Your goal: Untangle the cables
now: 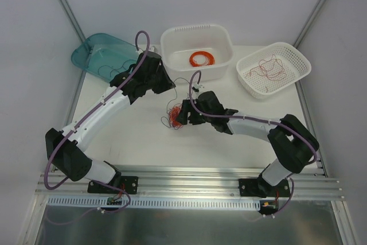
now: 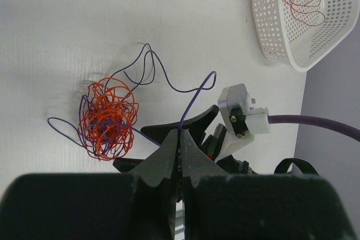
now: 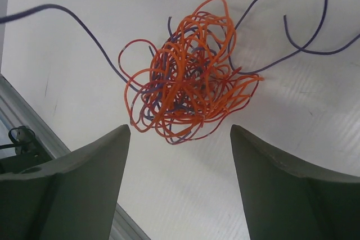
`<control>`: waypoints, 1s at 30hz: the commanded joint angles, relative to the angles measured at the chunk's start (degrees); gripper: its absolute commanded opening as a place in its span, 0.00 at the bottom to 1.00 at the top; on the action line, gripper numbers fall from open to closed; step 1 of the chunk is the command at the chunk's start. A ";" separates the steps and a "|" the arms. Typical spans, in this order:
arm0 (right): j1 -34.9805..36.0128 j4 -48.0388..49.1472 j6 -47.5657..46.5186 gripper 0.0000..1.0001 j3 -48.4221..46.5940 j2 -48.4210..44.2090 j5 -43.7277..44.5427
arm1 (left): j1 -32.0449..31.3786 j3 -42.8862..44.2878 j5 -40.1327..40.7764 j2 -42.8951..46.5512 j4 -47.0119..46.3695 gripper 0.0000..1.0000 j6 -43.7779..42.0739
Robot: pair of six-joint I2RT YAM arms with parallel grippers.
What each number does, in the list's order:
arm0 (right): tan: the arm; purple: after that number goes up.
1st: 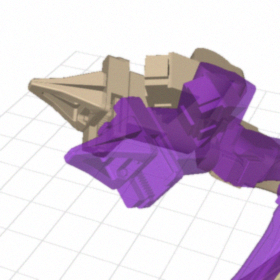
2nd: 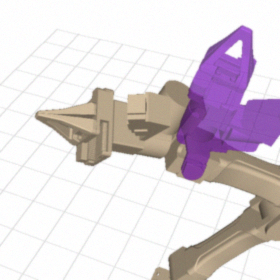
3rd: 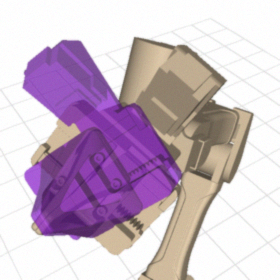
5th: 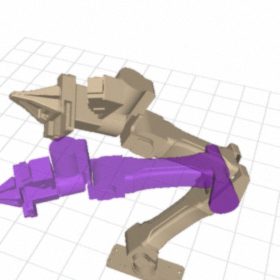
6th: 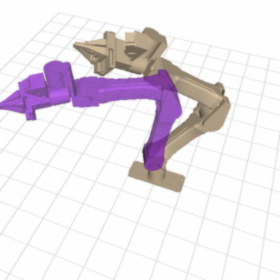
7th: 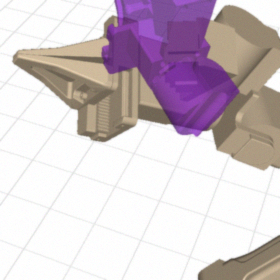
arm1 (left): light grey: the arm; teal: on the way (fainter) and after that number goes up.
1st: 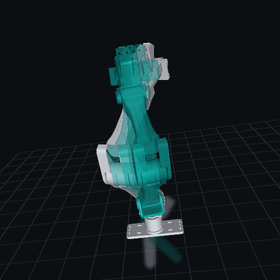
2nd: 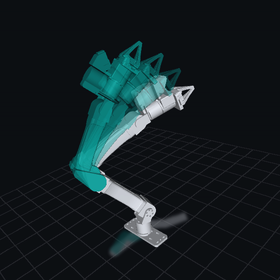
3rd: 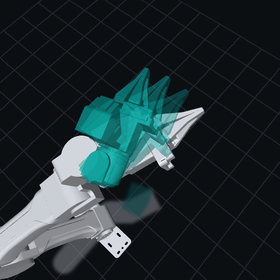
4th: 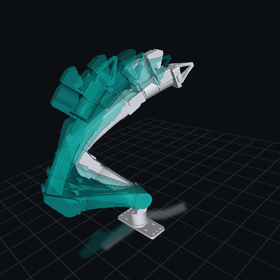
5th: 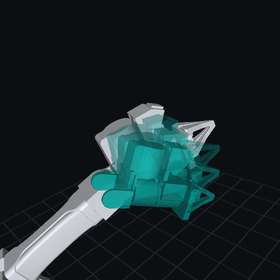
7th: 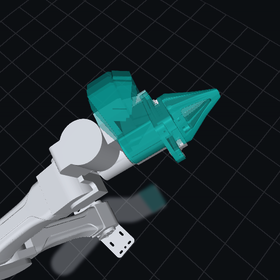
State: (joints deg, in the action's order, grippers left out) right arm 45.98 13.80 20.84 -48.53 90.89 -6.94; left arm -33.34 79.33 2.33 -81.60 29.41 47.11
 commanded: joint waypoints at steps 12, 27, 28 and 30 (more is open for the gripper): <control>-1.59 10.72 4.21 0.52 -3.59 12.28 -5.89 | -0.14 -0.75 2.25 5.13 -0.84 0.00 -1.94; -8.62 10.29 3.42 0.01 7.03 4.58 -4.32 | 6.26 -1.55 4.79 10.41 -0.05 0.00 -6.59; -9.84 9.41 2.55 0.01 8.44 2.99 -4.14 | 9.23 -1.37 4.70 10.50 0.21 0.00 -7.47; -11.51 8.00 2.10 0.01 12.38 0.35 -3.78 | 12.50 -0.50 4.79 10.67 0.65 0.00 -8.79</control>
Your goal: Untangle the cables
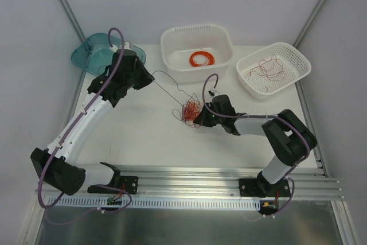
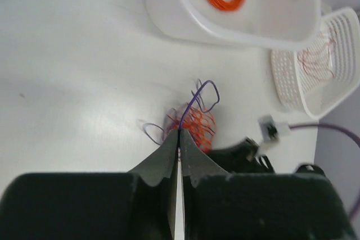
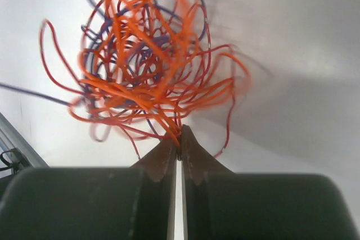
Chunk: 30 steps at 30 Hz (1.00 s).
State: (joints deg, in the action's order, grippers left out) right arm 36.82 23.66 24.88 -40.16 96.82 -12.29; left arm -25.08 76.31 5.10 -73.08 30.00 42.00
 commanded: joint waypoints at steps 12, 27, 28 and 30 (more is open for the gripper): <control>-18.17 -32.78 -9.32 0.01 8.09 -35.36 5.17 | 17.16 6.74 10.62 0.57 4.10 0.00 -15.18; -29.08 -62.42 -19.43 0.01 -17.40 -45.32 -3.16 | 21.74 3.84 6.43 0.92 8.15 0.00 -18.97; -28.82 -61.90 -19.26 0.01 -17.06 -44.88 -4.13 | 21.65 4.10 5.80 1.27 8.23 0.00 -19.14; -28.12 -61.28 -18.91 0.01 -16.01 -43.47 -5.45 | 21.65 5.33 4.14 2.32 8.41 0.00 -19.50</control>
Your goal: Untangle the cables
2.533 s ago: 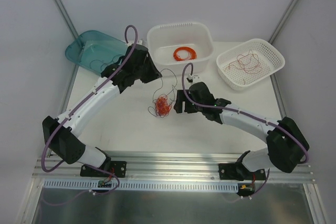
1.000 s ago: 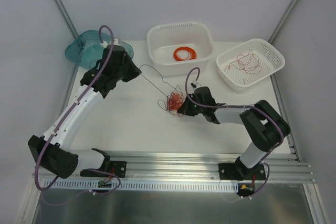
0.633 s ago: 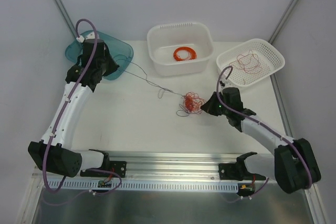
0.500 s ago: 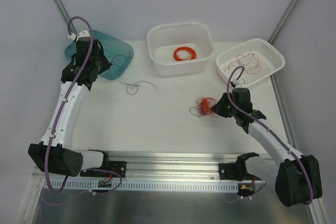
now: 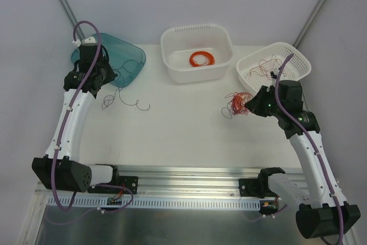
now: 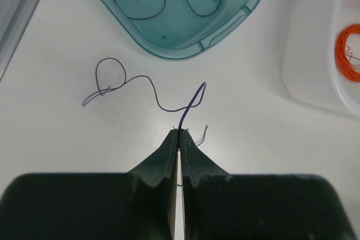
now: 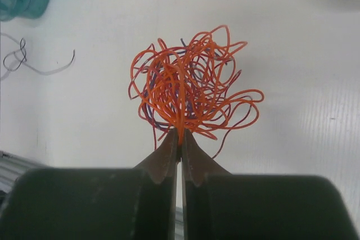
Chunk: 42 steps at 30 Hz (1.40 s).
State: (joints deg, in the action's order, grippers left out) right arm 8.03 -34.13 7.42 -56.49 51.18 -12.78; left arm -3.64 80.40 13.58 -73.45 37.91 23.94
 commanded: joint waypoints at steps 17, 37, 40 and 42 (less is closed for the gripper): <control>12.27 4.07 1.55 0.45 9.21 13.51 -6.12 | 0.30 24.79 -27.30 -0.81 0.76 0.00 -1.88; 13.94 -1.38 -3.81 1.00 2.79 12.81 -5.77 | 1.44 56.09 -15.17 -23.75 -6.17 0.00 -5.40; 13.94 -1.73 -4.34 0.97 2.17 13.07 -6.03 | 2.67 56.09 -13.85 -27.08 -9.34 0.00 -6.80; 13.94 -2.08 -4.78 0.97 1.82 13.16 -5.95 | 3.29 56.09 -11.05 -28.67 -10.92 0.00 -7.68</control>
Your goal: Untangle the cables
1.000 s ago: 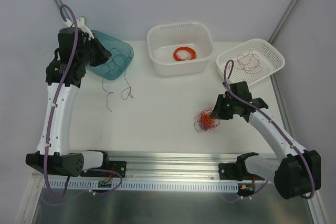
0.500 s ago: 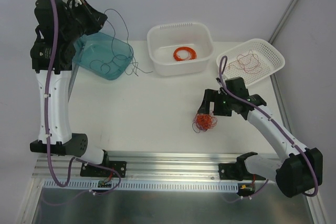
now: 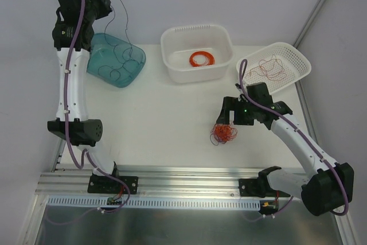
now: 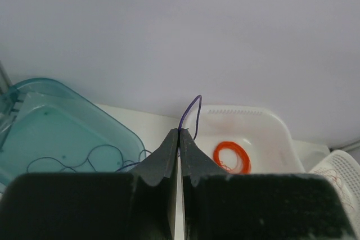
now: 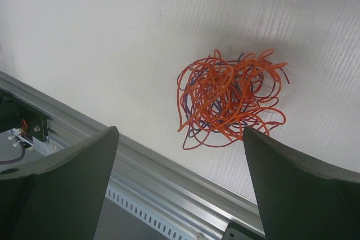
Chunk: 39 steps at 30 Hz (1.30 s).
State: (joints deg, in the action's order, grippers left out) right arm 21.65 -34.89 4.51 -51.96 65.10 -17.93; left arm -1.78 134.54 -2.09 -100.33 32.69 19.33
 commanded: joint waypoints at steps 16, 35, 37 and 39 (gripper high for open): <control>0.32 -4.13 -3.02 0.97 -4.20 0.29 2.20 | 10.13 -6.92 6.39 -19.36 -12.12 0.00 -0.96; 0.41 -2.90 -3.63 0.99 -5.69 3.19 6.06 | 7.85 -38.81 -7.49 4.61 -11.86 0.98 2.90; 0.50 -1.33 -2.94 0.99 -4.82 3.45 6.85 | 4.44 -49.73 -9.67 10.73 -12.03 0.98 3.95; 0.41 -0.97 -2.49 0.97 -4.55 3.72 6.86 | 2.23 -51.82 -10.47 13.57 -12.03 0.98 4.05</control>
State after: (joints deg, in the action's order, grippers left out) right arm 21.80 -37.93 1.85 -55.31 68.38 -12.67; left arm 4.36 90.56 -7.35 -92.79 19.86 21.56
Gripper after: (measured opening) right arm 0.982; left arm 0.983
